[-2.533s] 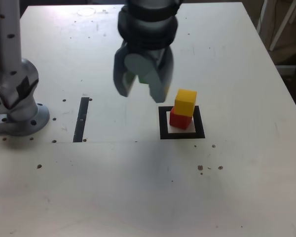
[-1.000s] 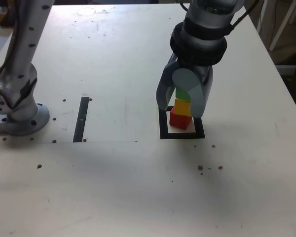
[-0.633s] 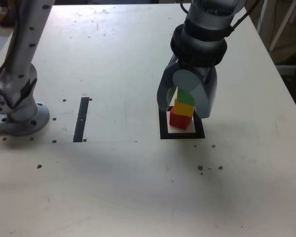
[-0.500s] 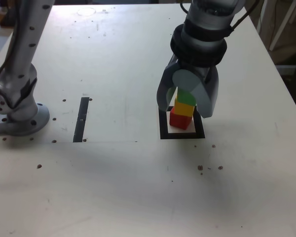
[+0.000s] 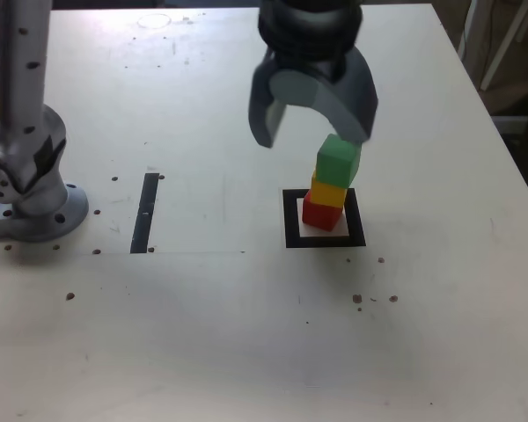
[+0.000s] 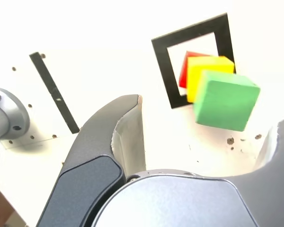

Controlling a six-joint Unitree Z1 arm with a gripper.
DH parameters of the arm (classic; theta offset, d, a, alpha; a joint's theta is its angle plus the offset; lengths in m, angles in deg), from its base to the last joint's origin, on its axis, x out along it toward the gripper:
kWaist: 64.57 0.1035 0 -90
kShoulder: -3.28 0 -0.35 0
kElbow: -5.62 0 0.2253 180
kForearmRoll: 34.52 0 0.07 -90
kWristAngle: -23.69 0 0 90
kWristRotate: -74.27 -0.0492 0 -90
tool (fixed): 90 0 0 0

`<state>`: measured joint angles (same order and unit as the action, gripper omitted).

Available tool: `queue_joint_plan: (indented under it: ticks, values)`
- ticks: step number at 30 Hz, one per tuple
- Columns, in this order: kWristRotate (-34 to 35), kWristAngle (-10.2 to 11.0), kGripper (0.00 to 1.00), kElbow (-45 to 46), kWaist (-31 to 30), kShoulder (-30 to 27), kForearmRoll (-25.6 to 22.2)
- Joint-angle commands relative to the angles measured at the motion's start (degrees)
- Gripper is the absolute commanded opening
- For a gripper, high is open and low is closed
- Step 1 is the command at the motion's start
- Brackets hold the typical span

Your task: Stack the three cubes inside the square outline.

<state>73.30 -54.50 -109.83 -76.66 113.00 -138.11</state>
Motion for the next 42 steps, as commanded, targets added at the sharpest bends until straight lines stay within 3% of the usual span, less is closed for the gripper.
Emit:
queue_joint_plan:
  ticks: [1, 9, 17, 26, 34, 42]
  values:
    - [1.22, 0.73, 1.0, 2.07, -0.36, -2.35, -0.27]
    - [6.97, 0.48, 0.99, 16.67, -0.48, -8.68, 2.12]
    - [11.62, -0.54, 0.99, 35.84, -0.49, -16.06, 11.4]
    - [15.47, -1.39, 0.99, 50.71, -0.51, -17.27, 21.82]
    - [16.18, -2.93, 0.99, 56.55, -0.54, -16.31, 28.63]
    - [16.2, -3.55, 0.99, 57.69, -0.57, -15.76, 30.49]
